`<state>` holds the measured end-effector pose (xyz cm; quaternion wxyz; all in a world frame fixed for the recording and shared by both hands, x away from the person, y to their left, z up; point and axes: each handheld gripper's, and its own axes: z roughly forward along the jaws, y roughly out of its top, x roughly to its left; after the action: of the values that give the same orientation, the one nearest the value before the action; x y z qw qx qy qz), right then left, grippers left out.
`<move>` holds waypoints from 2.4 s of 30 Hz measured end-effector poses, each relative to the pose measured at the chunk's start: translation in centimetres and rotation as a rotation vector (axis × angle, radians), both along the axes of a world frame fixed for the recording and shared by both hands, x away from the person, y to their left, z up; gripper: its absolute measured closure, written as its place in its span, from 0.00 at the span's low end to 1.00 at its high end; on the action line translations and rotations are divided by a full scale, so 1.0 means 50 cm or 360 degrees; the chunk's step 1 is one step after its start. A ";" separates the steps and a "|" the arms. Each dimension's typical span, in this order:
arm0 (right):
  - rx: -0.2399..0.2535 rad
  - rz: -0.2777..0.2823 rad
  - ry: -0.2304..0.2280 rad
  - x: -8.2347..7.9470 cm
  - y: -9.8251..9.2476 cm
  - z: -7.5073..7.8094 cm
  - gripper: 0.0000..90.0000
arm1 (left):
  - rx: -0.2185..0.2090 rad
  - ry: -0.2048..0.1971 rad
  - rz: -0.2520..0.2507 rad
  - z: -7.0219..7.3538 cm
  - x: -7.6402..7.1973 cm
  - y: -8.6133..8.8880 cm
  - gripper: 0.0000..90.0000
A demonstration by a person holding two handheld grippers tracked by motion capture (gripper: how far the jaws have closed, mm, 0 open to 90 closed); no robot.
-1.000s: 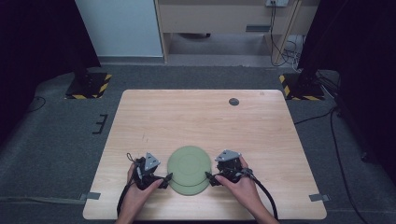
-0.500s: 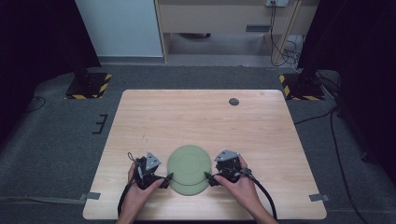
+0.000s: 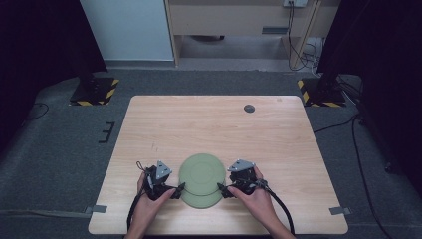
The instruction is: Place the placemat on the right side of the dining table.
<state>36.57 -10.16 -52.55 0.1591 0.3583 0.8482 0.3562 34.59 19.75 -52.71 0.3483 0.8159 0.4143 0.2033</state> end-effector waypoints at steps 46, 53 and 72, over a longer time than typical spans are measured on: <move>-0.0198 0.0307 0.0199 0.110 0.037 0.087 0.13 | 0.0023 -0.0016 0.0003 -0.002 -0.018 -0.014 0.02; -0.0184 0.0370 0.0281 0.168 0.089 0.096 0.20 | 0.0016 -0.0014 0.0002 -0.004 -0.017 -0.014 0.01; -0.0038 0.0352 0.0473 0.220 0.117 0.057 0.24 | 0.0005 -0.0002 0.0002 -0.005 -0.015 -0.012 0.00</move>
<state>47.57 -4.32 -49.70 -0.0039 0.3098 0.9007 0.3046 33.87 19.15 -52.98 0.3471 0.8160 0.4143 0.2047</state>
